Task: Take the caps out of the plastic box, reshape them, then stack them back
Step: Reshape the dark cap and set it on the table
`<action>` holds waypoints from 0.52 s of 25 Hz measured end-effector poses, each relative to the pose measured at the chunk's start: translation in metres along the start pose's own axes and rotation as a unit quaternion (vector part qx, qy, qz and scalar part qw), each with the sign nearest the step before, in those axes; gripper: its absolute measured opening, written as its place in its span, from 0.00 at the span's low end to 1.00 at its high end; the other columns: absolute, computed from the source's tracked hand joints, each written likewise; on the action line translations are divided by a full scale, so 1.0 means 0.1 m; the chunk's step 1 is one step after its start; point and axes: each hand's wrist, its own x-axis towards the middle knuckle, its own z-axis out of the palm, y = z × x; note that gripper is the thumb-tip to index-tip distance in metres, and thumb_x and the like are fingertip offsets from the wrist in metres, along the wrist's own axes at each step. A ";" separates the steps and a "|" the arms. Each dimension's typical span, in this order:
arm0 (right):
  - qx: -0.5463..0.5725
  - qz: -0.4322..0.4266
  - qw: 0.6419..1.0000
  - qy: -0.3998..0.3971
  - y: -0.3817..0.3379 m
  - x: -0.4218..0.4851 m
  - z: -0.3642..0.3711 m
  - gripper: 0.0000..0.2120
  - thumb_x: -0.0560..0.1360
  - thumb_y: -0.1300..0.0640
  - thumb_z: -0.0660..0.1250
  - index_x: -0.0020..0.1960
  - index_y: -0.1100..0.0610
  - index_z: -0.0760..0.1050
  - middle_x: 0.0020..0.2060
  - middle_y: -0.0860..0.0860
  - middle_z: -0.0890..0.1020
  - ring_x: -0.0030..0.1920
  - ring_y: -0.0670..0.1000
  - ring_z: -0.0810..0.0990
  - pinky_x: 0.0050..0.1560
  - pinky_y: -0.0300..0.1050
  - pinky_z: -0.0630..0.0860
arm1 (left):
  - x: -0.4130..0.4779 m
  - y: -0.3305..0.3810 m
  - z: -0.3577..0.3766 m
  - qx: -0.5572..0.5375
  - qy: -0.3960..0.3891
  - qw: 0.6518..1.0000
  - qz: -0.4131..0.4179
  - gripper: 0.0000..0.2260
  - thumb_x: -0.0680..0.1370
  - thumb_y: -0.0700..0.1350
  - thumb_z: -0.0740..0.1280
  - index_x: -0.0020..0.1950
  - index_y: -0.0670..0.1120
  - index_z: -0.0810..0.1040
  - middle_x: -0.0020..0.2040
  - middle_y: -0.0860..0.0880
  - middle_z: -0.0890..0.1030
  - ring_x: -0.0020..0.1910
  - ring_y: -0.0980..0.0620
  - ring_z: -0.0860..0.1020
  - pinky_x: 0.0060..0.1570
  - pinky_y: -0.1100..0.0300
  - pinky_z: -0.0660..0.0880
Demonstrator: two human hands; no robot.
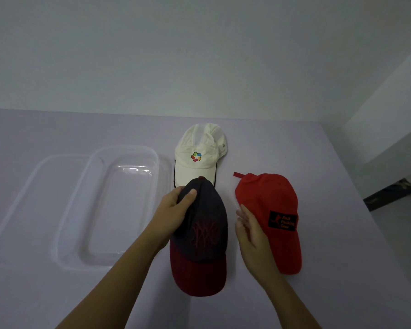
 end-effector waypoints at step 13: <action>0.076 0.207 0.974 -0.057 0.34 0.66 0.33 0.04 0.77 0.53 0.62 0.46 0.53 0.71 0.45 0.50 0.77 0.46 0.49 0.76 0.41 0.39 0.71 | 0.42 -0.69 0.13 0.161 0.068 0.984 -0.029 0.16 0.81 0.49 0.52 0.38 0.45 0.69 0.36 0.49 0.72 0.35 0.54 0.70 0.40 0.59 0.66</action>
